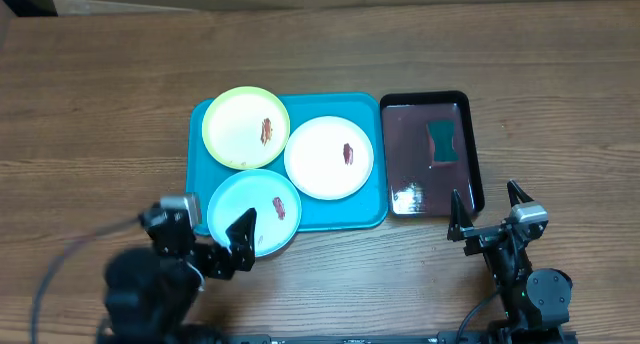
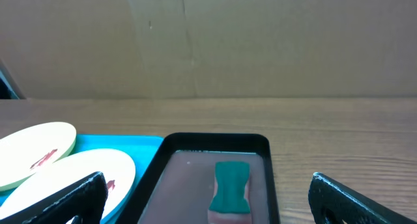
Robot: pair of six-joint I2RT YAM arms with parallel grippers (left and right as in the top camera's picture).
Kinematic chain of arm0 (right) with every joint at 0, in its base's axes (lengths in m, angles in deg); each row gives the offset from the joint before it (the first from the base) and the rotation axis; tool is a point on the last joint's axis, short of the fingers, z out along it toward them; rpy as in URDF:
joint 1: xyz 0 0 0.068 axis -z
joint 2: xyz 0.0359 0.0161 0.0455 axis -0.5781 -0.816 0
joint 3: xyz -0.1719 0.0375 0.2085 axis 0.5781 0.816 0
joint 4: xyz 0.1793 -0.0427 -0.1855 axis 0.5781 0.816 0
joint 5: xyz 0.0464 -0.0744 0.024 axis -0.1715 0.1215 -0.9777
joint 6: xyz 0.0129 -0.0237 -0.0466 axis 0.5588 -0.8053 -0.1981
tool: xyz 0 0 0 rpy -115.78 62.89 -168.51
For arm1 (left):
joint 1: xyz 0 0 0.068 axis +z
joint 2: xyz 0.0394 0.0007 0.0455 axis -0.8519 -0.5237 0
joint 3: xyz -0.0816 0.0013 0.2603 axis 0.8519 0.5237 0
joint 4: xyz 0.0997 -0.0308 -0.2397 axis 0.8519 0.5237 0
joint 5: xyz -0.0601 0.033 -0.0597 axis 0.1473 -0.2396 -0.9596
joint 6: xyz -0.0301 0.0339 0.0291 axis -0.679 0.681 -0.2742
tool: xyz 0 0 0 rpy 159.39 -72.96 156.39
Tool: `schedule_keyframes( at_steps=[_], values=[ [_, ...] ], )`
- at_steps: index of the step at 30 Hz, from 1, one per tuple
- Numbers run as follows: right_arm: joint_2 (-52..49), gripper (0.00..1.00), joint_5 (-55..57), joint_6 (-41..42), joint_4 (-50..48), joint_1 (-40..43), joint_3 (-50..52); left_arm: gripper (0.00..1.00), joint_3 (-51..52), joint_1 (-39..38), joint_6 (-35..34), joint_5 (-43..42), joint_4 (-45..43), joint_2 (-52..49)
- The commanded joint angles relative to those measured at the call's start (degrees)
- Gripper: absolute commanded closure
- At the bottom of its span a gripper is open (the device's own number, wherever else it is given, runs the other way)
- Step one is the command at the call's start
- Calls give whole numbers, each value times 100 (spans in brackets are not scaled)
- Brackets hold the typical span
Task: Clean dirty plates on tray and stack at the side
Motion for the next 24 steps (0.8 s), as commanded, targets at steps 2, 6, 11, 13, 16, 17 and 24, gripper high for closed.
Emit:
schedule_keyframes(
  at_steps=[2, 6, 11, 13, 16, 17, 24],
  values=[
    [50, 0, 50, -44, -15, 44, 61, 0, -2531, -4, 599, -540, 1904, -2376],
    [50, 0, 50, -44, -13, 44, 61, 0, -4433, -4, 813, -538, 3729, -4251],
    [50, 0, 50, -44, -15, 44, 61, 0, -5681, -4, 793, -929, 4507, -5980],
    [50, 0, 50, -44, -15, 44, 61, 0, -5755, -4, 793, -1080, 4557, -6465],
    [50, 0, 50, -44, -15, 44, 61, 48, -5733, -59, 671, -1126, 4629, -7064],
    [50, 0, 50, -44, -15, 44, 61, 65, -5707, -111, 658, -1102, 4647, -7232],
    [50, 0, 50, -44, -15, 44, 61, 70, -5377, -697, 498, -564, 4378, -8074]
  ],
)
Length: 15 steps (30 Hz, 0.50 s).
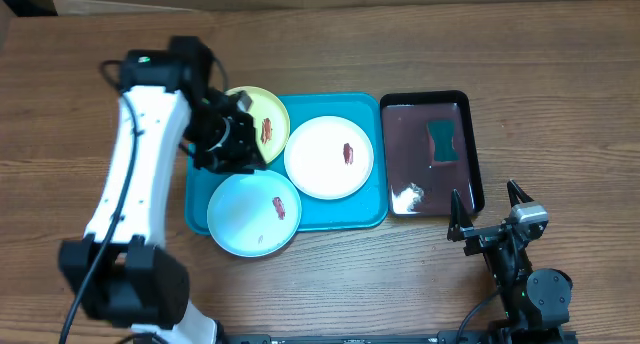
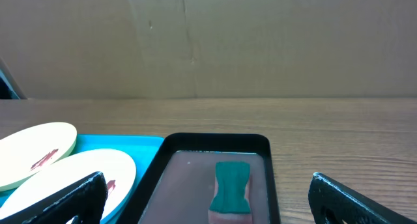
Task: Clean dirty plates on tray and stack at the side
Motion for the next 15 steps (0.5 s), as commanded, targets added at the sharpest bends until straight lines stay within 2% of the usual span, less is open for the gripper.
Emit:
schedule_keyframes(
  at_steps=[1, 6, 15],
  values=[
    [42, 0, 52, -39, -15, 42, 59, 67, 186, -387, -175, 382, -225, -354],
    [42, 0, 52, -39, -15, 44, 59, 59, 199, -717, -474, 693, -678, -782],
    [42, 0, 55, -39, -15, 42, 59, 56, 105, -767, -619, 739, -909, -999]
  ],
)
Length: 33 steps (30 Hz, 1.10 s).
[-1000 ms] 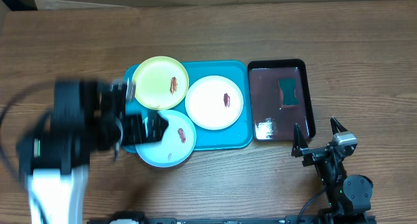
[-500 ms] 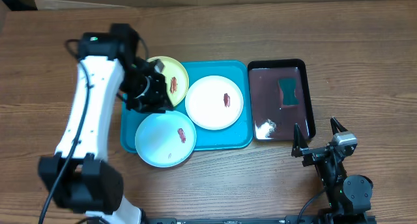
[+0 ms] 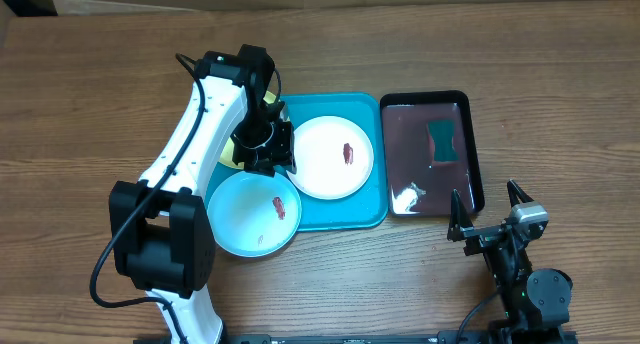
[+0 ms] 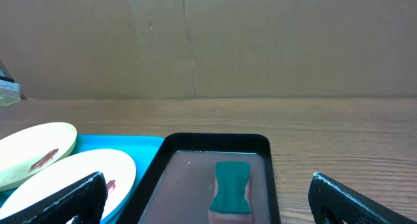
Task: Clean dirty plates on tray and stack at the side
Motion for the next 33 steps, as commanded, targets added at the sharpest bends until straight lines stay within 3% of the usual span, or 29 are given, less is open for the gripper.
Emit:
schedule_keyframes(
  at_steps=[1, 7, 13, 17, 19, 26, 28, 30, 31, 33],
  values=[
    [42, 0, 50, -42, -17, 44, 61, 57, -192, 83, -94, -11, 120, -28],
    [37, 0, -313, 413, -280, 44, -59, 59, -1025, 155, 334, 278, 605, 212],
    [-522, 0, -101, 645, 721, 44, -1394, 58, -1259, 155, -238, 1285, 382, 1178],
    [-1919, 0, 264, 634, 1493, 44, -2922, 52, -1259, 155, -841, 1759, 219, 1744],
    [-3209, 0, 240, 627, 2433, 44, -4192, 49, -1252, 142, -1200, 1729, 229, 1880],
    [-6675, 0, 103, 656, 5834, 44, -7831, 49, -1023, 111, -1233, 1720, 387, 1683],
    [-7423, 0, -223, 647, 6581, 44, -8664, 32, -907, 105, -1235, 1683, 363, 1589],
    [-8028, 0, -448, 605, 7093, 44, -9287, 35, -822, 98, -1231, 1683, 350, 1478],
    [-8275, 1, -468, 610, 7254, 44, -9468, 41, -804, 94, -1233, 1681, 369, 1416],
    [-8609, 10, -468, 636, 7359, 42, -9556, 50, -765, 87, -1233, 1641, 387, 1300]
  ],
)
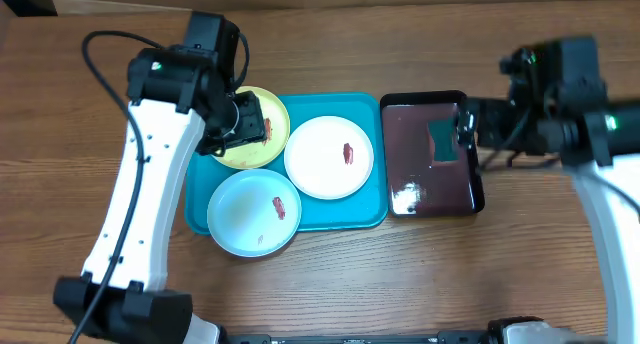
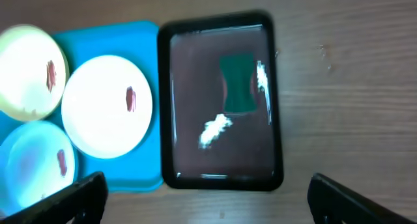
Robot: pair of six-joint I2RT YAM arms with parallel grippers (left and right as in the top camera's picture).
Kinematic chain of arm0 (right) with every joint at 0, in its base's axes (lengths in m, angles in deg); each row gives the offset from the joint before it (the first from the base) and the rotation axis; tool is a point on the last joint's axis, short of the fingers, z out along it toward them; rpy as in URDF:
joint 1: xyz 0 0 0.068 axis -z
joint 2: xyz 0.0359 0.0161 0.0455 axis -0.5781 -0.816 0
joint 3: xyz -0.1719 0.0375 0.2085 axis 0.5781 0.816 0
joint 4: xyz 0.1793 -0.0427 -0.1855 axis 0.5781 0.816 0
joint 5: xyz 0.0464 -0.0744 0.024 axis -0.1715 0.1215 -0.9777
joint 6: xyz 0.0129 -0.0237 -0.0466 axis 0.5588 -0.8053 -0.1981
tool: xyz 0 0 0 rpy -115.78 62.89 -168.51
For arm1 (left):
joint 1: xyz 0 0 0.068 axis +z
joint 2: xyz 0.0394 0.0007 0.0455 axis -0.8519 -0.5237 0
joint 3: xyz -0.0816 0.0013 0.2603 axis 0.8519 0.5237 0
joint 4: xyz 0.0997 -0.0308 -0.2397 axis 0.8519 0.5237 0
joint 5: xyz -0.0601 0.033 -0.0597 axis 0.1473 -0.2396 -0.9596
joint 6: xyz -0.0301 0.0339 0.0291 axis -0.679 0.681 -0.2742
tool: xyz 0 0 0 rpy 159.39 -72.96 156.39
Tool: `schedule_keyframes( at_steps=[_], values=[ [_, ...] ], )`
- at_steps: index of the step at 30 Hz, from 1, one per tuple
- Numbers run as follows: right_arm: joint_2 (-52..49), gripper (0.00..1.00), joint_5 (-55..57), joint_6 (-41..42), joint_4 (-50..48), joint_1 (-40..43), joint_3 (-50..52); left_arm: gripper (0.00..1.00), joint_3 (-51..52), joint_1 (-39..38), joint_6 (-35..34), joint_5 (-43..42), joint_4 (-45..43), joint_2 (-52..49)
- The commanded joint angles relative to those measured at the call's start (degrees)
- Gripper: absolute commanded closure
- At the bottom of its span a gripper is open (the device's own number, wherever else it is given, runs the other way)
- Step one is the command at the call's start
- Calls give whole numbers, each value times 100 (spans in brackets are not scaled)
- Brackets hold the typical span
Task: Clean dirty plates on tray and stack at the side
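Note:
Three dirty plates with red smears lie on the blue tray [image 1: 370, 209]: a yellow-green plate [image 1: 262, 149], a white plate [image 1: 328, 156] and a light blue plate [image 1: 253, 212]. My left gripper [image 1: 238, 124] hangs over the yellow-green plate; its jaws are too dark to read. A green sponge [image 1: 443, 142] lies in the black tray [image 1: 430, 194]. My right gripper [image 1: 468, 124] hovers high by that tray's right side. The right wrist view looks down on the sponge [image 2: 238, 90], the white plate [image 2: 104, 113] and the black tray [image 2: 221, 180]. There my right gripper [image 2: 208, 204] is open and holds nothing.
The black tray holds shiny liquid with white foam patches [image 2: 215, 129]. Bare wooden table [image 1: 420, 284] lies around both trays. A cable [image 1: 110, 44] loops off the left arm at the back left.
My right arm has left the front right of the table and now hangs above the black tray, looking down. My left gripper has shifted left and back over the yellow-green plate.
Both arms first rested at the table's front edge. Then the left arm stood over the yellow-green plate, later at its right edge next to the white plate, while the right arm stayed put. Now both arms are up over the trays; no plate has moved.

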Motion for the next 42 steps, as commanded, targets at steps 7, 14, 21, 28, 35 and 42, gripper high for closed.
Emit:
schedule_keyframes(
  at_steps=[7, 14, 21, 28, 35, 42],
  values=[
    [-1290, 20, -221, 9, 79, -85, 4, 53, 149, -136, -42, -192, -68, -728],
    [-2070, 21, 376, 7, -535, -120, 380, 58, 149, -208, -20, -188, -140, -1156],
    [-2485, 22, 439, 7, -1740, -120, 1099, 57, 153, -264, -20, -188, -280, -1287],
    [-2494, 23, 442, 4, -2949, -120, 1921, 56, 155, -264, -20, -188, -378, -1285],
    [-2494, 34, 442, 7, -3606, -122, 2507, 56, 157, -295, -22, -188, -400, -1285],
    [-2492, 84, 122, 7, -3501, -142, 2608, 56, 157, -302, -20, -188, -396, -1285]
  ],
)
